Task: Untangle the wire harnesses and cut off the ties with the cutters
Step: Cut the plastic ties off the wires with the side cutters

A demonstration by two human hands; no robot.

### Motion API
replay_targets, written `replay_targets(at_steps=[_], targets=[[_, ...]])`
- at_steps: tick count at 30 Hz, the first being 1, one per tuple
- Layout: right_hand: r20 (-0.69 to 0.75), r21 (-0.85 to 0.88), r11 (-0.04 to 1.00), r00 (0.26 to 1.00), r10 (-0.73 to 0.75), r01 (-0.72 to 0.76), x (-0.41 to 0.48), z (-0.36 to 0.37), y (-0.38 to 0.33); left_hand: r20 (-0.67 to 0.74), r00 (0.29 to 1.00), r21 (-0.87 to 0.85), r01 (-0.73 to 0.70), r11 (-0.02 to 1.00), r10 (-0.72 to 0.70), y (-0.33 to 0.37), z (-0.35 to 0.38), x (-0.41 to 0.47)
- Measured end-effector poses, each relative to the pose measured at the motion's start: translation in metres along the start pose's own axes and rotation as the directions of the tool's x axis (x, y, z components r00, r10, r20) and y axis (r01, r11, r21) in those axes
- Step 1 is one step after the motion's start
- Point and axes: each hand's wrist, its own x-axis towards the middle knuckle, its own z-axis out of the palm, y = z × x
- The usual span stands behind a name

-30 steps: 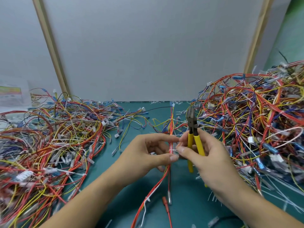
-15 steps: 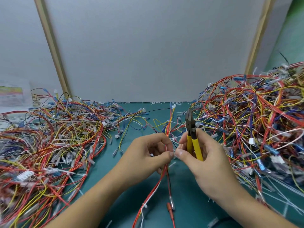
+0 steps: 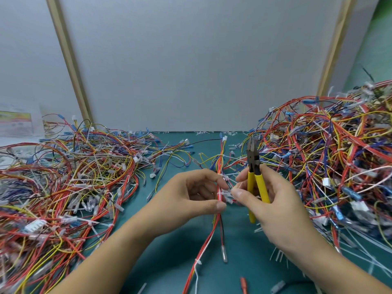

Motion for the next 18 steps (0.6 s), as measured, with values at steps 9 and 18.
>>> replay_targets(at_steps=[9,18], targets=[[0.212,-0.117,0.97,0.949,0.234,-0.213,-0.002,-0.012,-0.021,-0.289,0.954,0.058,-0.066,0.996,0.08,0.007,-0.016,0.001],[0.317,-0.072,0.918,0.863,0.392,-0.39,-0.006,-0.005,-0.02,-0.238,0.967,0.04,-0.087,0.995,0.094,0.003,-0.015,0.001]])
